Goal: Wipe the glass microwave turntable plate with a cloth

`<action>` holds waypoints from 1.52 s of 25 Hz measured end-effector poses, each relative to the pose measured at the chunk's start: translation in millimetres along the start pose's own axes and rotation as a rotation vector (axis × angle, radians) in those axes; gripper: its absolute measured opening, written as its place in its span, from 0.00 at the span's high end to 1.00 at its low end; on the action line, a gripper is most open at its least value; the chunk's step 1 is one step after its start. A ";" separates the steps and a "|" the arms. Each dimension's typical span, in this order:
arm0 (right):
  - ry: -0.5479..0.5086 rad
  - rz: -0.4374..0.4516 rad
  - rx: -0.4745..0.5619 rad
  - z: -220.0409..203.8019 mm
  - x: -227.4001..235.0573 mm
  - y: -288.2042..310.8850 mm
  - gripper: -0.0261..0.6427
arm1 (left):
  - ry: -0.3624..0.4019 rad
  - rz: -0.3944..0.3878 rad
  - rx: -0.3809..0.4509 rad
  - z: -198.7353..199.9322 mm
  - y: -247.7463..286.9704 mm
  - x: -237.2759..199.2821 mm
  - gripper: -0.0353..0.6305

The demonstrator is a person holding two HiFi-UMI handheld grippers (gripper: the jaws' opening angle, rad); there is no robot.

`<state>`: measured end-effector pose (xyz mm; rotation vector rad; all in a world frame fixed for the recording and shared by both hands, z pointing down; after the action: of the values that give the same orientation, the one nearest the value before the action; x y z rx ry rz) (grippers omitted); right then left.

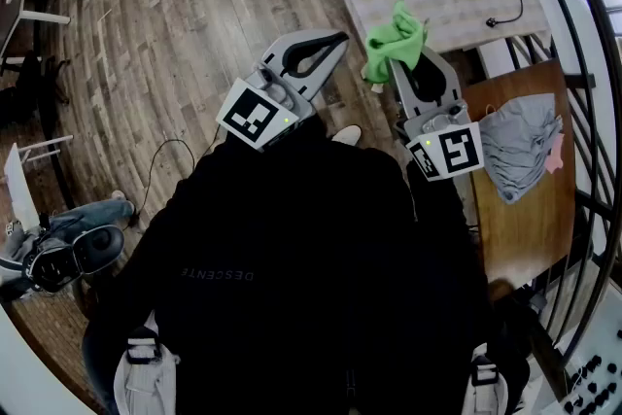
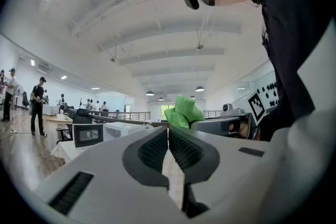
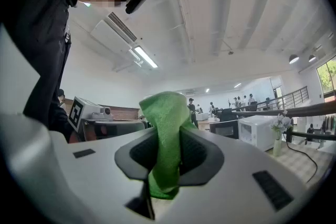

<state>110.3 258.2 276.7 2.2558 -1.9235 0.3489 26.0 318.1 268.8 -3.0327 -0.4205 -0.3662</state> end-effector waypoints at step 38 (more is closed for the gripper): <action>0.070 -0.092 -0.011 7.6 63.3 -0.7 0.81 | 0.019 -0.089 0.010 -2.7 66.9 -16.3 0.91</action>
<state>120.9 196.2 286.9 2.2840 -1.7762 0.3988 28.6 249.3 265.8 -3.0049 -0.5561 -0.3957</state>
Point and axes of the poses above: the fingertips, and each gripper's own axes: y forward along the fingers, x to its right, z out of its top, the point moved 2 cm from there along -y, backward along the fingers, and after that the axes turned 14 degrees about y, right-handed, at the moved point
